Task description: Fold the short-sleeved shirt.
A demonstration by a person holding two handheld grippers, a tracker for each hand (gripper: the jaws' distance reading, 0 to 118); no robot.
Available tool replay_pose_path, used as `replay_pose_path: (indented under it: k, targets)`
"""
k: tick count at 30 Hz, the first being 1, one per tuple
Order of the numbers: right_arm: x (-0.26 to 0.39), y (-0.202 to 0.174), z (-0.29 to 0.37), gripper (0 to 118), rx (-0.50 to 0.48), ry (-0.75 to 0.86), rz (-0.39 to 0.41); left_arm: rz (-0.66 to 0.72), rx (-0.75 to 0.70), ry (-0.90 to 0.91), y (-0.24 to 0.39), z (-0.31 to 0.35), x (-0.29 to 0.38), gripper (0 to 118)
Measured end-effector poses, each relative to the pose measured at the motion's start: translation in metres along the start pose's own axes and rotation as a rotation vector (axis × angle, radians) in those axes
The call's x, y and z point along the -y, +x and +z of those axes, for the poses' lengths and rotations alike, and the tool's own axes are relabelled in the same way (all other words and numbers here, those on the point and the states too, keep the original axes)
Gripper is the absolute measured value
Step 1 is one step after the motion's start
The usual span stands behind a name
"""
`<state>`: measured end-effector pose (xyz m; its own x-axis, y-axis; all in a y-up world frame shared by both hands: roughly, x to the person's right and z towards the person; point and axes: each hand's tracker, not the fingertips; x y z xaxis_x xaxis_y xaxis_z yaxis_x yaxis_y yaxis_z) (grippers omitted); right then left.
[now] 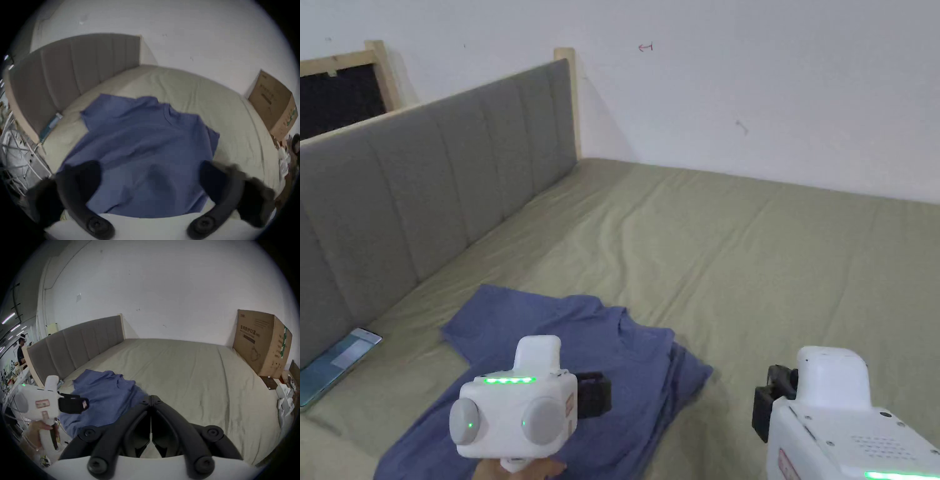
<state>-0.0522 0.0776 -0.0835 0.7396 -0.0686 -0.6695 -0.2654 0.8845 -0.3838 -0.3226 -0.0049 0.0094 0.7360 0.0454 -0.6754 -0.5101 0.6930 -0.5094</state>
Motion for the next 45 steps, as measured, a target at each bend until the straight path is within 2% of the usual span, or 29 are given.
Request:
replay_pose_path:
  k: [3, 7, 8, 9, 10, 11, 12, 13, 14, 15, 16, 19, 26, 29, 32, 35, 37, 39, 42, 43, 45]
  targets:
    - [0.004, 0.005, -0.011, 0, 0.004, -0.029, 0.001, -0.049, 0.024, -0.079, 0.015, -0.022, -0.005, 114]
    - [0.008, 0.009, -0.022, 0, 0.005, -0.063, 0.003, -0.034, 0.1, -0.228, 0.024, -0.059, 0.003, 112]
    - [0.01, 0.01, -0.024, 0, 0.003, -0.066, 0.0, -0.054, 0.1, -0.301, 0.027, -0.069, 0.01, 107]
    - [0.012, 0.011, -0.024, 0, 0.008, -0.064, -0.006, -0.089, 0.065, -0.362, 0.031, -0.078, 0.015, 93]
    - [0.013, 0.012, -0.023, 0, 0.016, -0.06, -0.017, -0.149, 0.015, -0.267, 0.032, -0.075, 0.018, 91]
    - [0.012, 0.013, -0.022, 0, 0.02, -0.058, -0.03, -0.108, 0.03, -0.286, 0.034, -0.068, 0.008, 89]
    - [0.012, 0.015, -0.022, 0, 0.019, -0.058, -0.041, -0.088, 0.021, -0.261, 0.033, -0.062, 0.008, 69]
    - [0.012, 0.017, -0.022, 0, 0.018, -0.057, -0.051, -0.084, 0.016, -0.218, 0.03, -0.057, 0.006, 39]
    - [0.012, 0.019, -0.023, 0, 0.02, -0.058, -0.061, -0.092, -0.041, -0.232, 0.026, -0.058, 0.004, 2]
    - [0.011, 0.02, -0.024, 0, 0.023, -0.062, -0.068, -0.07, -0.034, -0.263, 0.02, -0.063, 0.001, 2]
    - [0.011, 0.022, -0.023, 0, 0.029, -0.066, -0.078, -0.008, 0.054, -0.303, 0.012, -0.064, 0.003, 2]
    - [0.01, 0.026, -0.017, 0, 0.026, -0.055, -0.105, 0.109, 0.084, -0.332, 0.006, -0.059, -0.006, 2]
    - [0.007, 0.038, -0.002, 0, 0.018, -0.03, -0.137, 0.101, 0.112, -0.241, 0.003, -0.022, -0.03, 3]
    - [0.007, 0.051, 0.011, 0, 0.026, -0.006, -0.166, 0.05, 0.155, -0.163, 0.023, 0.002, -0.055, 3]
    - [0.004, 0.07, 0.023, 0, 0.042, 0.011, -0.245, 0.018, 0.212, -0.087, 0.061, 0.024, -0.08, 3]
    - [0.0, 0.091, 0.041, 0, 0.077, 0.047, -0.261, -0.067, 0.336, -0.043, 0.114, 0.05, -0.096, 3]
    - [-0.003, 0.108, 0.057, 0, 0.151, 0.089, -0.26, -0.132, 0.381, -0.008, 0.16, 0.07, -0.102, 3]
    - [-0.006, 0.128, 0.072, 0, 0.188, 0.119, -0.295, -0.183, 0.46, 0.027, 0.204, 0.088, -0.108, 3]
    - [-0.009, 0.162, 0.099, 0, 0.269, 0.164, -0.35, -0.177, 0.662, 0.029, 0.273, 0.118, -0.112, 3]
    - [-0.008, 0.172, 0.109, 0, 0.31, 0.184, -0.352, -0.222, 0.727, 0.037, 0.295, 0.13, -0.109, 3]
    - [-0.007, 0.189, 0.127, 0, 0.394, 0.207, -0.342, -0.292, 0.767, 0.057, 0.335, 0.152, -0.101, 3]
